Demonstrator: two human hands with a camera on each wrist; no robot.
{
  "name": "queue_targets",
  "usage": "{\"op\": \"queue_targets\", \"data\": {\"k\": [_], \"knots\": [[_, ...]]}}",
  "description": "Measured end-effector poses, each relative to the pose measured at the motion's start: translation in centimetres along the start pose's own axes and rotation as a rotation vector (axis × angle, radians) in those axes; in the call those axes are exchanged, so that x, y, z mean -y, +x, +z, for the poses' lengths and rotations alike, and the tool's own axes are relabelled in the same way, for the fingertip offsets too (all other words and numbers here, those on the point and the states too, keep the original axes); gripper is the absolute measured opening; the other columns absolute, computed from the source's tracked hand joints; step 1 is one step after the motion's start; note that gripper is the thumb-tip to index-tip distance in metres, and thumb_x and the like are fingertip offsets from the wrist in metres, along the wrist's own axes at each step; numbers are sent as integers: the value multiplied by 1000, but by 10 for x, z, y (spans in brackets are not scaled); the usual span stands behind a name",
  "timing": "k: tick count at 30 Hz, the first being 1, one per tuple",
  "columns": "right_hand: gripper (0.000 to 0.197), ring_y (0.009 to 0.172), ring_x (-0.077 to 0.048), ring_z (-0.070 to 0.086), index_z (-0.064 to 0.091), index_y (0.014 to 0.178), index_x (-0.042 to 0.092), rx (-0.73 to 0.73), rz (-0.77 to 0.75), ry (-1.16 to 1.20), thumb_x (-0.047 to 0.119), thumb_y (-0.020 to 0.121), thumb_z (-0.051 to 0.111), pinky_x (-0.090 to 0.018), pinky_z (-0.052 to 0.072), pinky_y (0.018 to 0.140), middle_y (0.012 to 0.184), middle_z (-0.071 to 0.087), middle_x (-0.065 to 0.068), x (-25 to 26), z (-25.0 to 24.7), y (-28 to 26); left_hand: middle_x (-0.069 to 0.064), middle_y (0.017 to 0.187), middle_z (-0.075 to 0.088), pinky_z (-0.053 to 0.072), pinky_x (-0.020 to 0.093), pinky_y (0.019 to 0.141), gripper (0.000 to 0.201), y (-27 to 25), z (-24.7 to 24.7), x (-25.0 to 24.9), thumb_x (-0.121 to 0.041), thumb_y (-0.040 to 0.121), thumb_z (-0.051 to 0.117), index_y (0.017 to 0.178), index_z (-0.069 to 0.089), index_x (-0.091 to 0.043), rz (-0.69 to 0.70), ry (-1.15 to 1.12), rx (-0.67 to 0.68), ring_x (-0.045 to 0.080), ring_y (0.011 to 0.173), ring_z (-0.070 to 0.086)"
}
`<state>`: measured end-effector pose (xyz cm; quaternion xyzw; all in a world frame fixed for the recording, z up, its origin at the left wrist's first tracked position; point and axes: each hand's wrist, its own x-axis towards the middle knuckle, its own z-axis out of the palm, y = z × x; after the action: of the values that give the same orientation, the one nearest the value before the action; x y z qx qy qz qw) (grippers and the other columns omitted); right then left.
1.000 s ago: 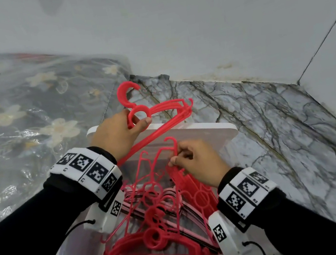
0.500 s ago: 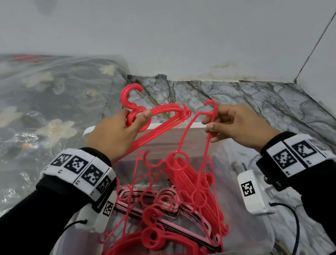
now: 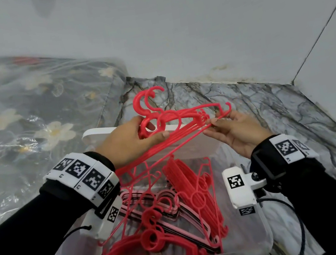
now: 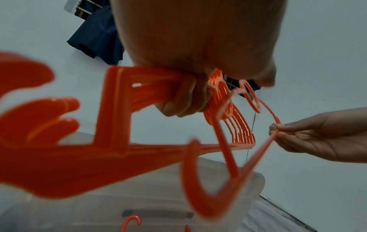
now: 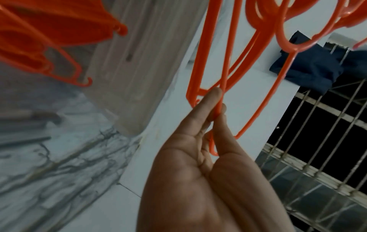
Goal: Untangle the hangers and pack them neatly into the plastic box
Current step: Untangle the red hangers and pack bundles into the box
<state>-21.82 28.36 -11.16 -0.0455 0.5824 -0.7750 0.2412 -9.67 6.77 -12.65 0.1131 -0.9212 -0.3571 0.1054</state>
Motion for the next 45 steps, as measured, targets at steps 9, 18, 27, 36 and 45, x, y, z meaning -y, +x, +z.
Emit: {"op": "queue_targets", "data": {"k": [9, 18, 27, 36, 45], "knots": [[8, 58, -24, 63, 55, 82, 1, -61, 96, -307, -2, 87, 62, -30, 60, 60, 78, 58, -15, -26, 10, 4, 0, 77, 59, 39, 35, 69, 16, -5, 1, 0, -37, 93, 48, 96, 53, -23, 39, 97, -2, 24, 77, 55], [71, 133, -24, 35, 29, 143, 12, 174, -551, -1652, 39, 86, 62, -41, 29, 111, 144, 38, -7, -44, 6, 2, -5, 74, 55, 36, 33, 63, 28, -6, 6, 2, -46, 93, 45, 98, 55, -21, 44, 294, 65, 18, 70, 53], [28, 101, -29, 56, 47, 115, 12, 335, -631, -1847, 3, 89, 46, -37, 41, 80, 110, 59, -9, -54, 25, -7, -12, 70, 54, 36, 23, 61, 12, -7, 16, 7, -33, 89, 57, 100, 61, -28, 137, 194, 48, 3, 64, 49], [45, 117, -28, 53, 46, 126, 7, 214, -179, -1656, 18, 87, 64, -38, 43, 97, 126, 56, -13, -44, -4, 21, -12, 60, 47, 23, 22, 47, 32, -2, 6, 14, -59, 88, 46, 91, 62, -31, -2, 473, -139, 14, 64, 54], [32, 113, -31, 57, 62, 117, 9, 651, -42, -2054, 8, 88, 49, -37, 46, 95, 119, 62, -17, -102, -23, 22, -12, 56, 53, 29, 21, 48, 63, -1, 0, 15, -89, 58, 36, 81, 58, -35, 10, 311, -84, -2, 55, 50]]}}
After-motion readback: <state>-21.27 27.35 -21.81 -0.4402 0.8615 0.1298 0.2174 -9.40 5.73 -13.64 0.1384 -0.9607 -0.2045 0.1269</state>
